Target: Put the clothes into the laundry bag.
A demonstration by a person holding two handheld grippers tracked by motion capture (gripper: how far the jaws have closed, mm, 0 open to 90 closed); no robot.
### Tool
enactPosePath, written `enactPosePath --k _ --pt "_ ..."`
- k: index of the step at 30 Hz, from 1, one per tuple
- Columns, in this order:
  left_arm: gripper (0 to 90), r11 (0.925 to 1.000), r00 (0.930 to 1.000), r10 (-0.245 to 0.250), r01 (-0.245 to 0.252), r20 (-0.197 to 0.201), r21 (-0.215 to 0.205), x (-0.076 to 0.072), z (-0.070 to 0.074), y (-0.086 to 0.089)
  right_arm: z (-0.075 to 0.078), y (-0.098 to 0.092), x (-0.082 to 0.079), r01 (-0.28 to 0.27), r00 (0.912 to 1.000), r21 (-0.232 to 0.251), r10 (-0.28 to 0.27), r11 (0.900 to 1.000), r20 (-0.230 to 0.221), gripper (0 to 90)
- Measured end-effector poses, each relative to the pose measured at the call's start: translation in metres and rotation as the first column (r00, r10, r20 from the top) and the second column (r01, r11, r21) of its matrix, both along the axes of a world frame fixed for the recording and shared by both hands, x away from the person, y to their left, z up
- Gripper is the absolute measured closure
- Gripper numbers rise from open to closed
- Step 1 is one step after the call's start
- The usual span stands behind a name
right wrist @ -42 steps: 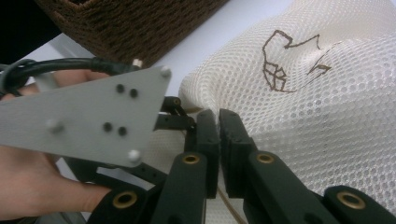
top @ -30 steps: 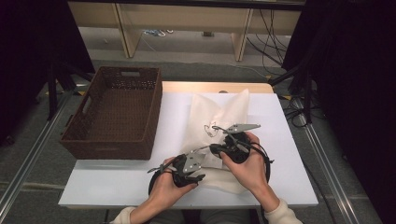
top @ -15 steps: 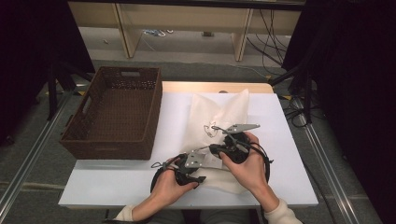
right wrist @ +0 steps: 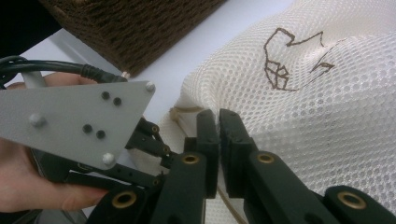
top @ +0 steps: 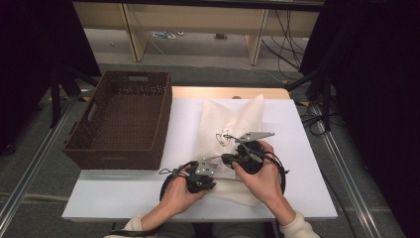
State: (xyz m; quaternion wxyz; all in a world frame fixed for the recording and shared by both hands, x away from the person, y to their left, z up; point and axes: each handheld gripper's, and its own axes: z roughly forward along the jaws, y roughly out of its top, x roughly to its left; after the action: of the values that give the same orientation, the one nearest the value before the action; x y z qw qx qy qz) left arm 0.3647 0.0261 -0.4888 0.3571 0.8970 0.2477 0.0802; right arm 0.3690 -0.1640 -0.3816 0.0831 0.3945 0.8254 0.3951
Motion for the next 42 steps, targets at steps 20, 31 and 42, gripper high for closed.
enactPosePath --k 20,31,42 --pt "90.0 0.9993 0.9997 0.008 -0.007 0.023 -0.036 -0.006 0.005 0.002 -0.002 -0.001 0.001 0.022 0.9997 0.012 -0.022 1.0 0.003 88.1" --pt "90.0 0.996 0.9974 -0.004 0.011 0.073 -0.089 -0.025 0.029 0.011 -0.002 -0.003 0.004 0.013 0.9998 0.004 -0.013 1.0 -0.013 88.1" --pt "83.8 0.996 0.9959 -0.014 0.022 0.09 -0.086 -0.024 0.034 0.01 -0.004 -0.002 0.003 0.025 0.9995 0.001 -0.025 1.0 -0.019 87.9"
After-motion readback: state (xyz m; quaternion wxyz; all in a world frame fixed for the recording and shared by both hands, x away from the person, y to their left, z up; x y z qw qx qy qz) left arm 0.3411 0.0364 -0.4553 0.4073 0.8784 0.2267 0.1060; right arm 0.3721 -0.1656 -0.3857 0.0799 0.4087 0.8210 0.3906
